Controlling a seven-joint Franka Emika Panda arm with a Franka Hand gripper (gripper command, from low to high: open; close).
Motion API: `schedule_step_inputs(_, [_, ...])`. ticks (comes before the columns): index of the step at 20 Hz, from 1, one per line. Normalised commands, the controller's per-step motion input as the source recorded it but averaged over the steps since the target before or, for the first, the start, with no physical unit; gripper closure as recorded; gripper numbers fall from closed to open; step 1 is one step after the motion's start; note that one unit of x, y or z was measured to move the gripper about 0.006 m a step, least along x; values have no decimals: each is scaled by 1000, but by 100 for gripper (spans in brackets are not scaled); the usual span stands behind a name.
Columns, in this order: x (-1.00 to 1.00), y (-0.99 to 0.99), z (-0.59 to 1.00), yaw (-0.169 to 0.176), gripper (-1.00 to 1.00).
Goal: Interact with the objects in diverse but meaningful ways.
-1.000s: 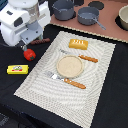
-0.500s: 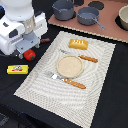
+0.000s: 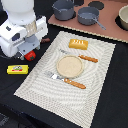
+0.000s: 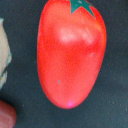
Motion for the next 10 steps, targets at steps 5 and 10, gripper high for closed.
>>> schedule_step_inputs(5, [-241,0,-329,0,-100])
schedule_step_inputs(10, [-217,75,-237,0,-100])
